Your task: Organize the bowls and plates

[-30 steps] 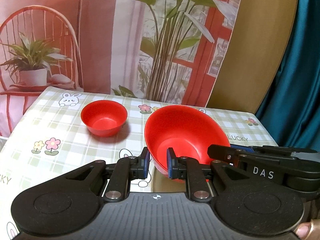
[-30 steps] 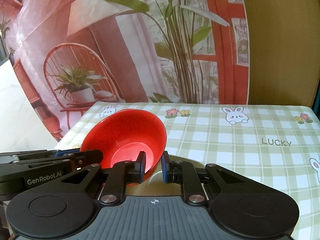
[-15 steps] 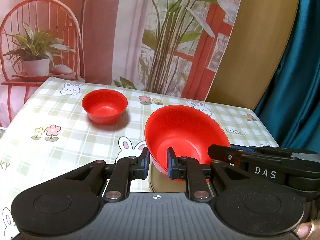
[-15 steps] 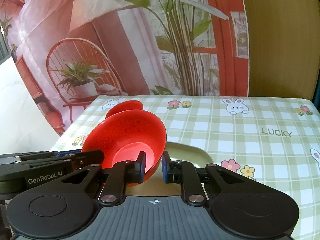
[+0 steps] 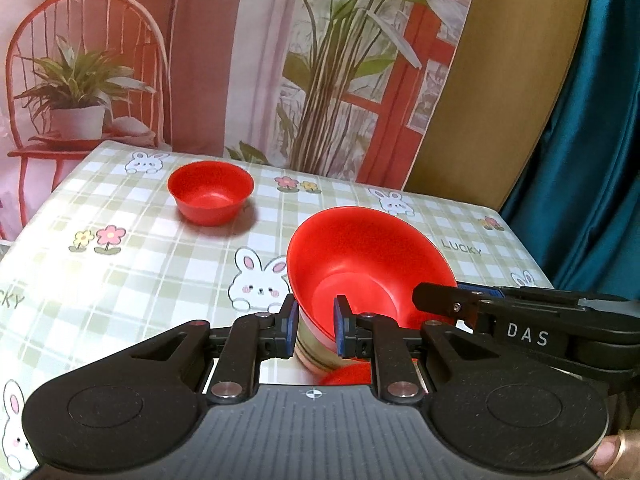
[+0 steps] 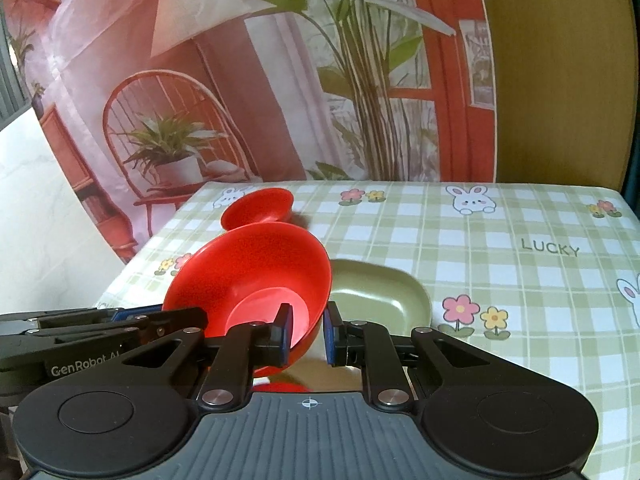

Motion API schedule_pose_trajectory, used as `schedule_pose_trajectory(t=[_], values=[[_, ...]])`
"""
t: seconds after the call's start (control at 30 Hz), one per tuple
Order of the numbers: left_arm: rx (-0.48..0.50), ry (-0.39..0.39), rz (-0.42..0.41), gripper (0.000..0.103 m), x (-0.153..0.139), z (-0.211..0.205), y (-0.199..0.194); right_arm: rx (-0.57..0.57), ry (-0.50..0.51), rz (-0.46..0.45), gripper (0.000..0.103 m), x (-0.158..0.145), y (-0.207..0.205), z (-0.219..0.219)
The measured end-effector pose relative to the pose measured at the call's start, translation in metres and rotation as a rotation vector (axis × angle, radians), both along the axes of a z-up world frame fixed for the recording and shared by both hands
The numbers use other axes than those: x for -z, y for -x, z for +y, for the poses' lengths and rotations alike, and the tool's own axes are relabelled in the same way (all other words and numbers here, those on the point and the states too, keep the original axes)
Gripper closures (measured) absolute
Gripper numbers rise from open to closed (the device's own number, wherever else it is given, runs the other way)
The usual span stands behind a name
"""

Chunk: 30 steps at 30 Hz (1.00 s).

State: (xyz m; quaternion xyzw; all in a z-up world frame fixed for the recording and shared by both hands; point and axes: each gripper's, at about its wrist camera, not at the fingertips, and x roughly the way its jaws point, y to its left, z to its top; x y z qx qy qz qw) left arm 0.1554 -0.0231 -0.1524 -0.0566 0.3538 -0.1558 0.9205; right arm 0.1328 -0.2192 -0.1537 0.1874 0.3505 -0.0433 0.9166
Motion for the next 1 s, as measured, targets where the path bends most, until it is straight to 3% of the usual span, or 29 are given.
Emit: schedule_pose_trajectory(t=[0.57,1.0], values=[[0.036,0.011,0.052,0.084,0.018,0.002,0.040,0.017,0.003,0.047,0.087,0.016,0.048,0.020],[0.043,0.018,0.114,0.084,0.035,0.005,0.048,0.023,-0.016,0.116,0.087,0.032,0.052,0.028]])
